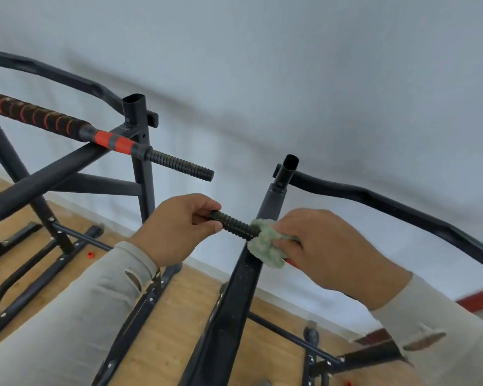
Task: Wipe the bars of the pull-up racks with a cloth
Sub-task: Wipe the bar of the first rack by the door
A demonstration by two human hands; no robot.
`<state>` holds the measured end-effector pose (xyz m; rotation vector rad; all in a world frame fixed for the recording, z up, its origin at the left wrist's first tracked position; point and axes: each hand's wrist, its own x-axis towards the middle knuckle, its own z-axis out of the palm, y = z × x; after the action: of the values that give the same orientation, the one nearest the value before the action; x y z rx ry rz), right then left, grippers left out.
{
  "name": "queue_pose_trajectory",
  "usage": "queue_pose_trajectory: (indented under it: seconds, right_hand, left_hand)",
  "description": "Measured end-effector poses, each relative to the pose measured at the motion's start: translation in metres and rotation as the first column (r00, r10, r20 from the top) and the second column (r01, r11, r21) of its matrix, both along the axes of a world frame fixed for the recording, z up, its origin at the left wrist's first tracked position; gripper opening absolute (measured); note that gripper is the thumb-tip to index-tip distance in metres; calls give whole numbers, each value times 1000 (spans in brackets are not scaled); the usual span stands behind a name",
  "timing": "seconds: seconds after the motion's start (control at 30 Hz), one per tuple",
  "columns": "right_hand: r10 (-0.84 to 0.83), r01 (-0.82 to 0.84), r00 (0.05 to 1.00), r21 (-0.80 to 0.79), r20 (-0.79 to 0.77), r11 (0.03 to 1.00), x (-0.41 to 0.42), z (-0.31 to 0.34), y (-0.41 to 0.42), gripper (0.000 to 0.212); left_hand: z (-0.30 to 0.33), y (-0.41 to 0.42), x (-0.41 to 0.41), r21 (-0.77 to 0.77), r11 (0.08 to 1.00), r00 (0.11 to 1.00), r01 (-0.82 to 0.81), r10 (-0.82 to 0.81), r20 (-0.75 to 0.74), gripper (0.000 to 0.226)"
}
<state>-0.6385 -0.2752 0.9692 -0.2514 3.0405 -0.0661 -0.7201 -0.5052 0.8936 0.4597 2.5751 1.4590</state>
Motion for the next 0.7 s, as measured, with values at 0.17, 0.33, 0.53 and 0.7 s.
queue_pose_trajectory:
  seconds: [0.17, 0.33, 0.53, 0.7]
  right_hand:
    - [-48, 45, 997, -46, -63, 998, 3, -8, -9, 32]
    - [-33, 13, 997, -253, -74, 967, -25, -23, -66, 38]
    - [1, -41, 994, -356, -113, 934, -55, -32, -78, 34]
    - [53, -60, 998, -216, -37, 975, -32, -15, -36, 28]
  left_hand:
    - [1, -2, -2, 0, 1000, 1000, 9, -9, 21, 25]
    - [-1, -1, -2, 93, 996, 999, 7, -12, 52, 21]
    - [-2, -6, 1, 174, 985, 995, -9, -8, 95, 14]
    - [-9, -7, -1, 211, 976, 989, -48, 16, 150, 25]
